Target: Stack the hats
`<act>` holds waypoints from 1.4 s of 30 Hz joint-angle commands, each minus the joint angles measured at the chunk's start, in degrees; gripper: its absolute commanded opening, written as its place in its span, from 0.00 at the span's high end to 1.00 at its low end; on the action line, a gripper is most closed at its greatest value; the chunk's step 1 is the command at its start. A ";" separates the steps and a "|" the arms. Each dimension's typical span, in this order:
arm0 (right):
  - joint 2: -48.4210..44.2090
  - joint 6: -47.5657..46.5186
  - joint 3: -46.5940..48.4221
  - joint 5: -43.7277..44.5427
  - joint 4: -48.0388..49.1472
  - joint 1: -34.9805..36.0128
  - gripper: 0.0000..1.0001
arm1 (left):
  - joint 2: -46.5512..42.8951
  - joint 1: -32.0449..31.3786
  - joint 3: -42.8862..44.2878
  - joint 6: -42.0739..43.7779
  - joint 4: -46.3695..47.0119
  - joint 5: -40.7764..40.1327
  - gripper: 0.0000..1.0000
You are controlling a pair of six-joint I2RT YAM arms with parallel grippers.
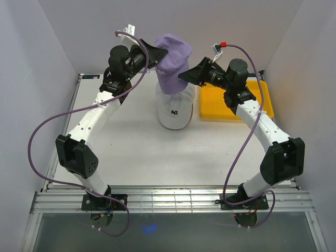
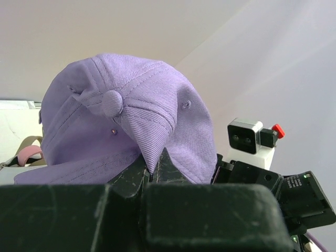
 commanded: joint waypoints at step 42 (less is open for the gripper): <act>18.45 65.57 -1.26 4.70 57.85 -2.61 0.92 | -18.62 5.64 -16.61 -4.65 -5.62 -0.44 0.04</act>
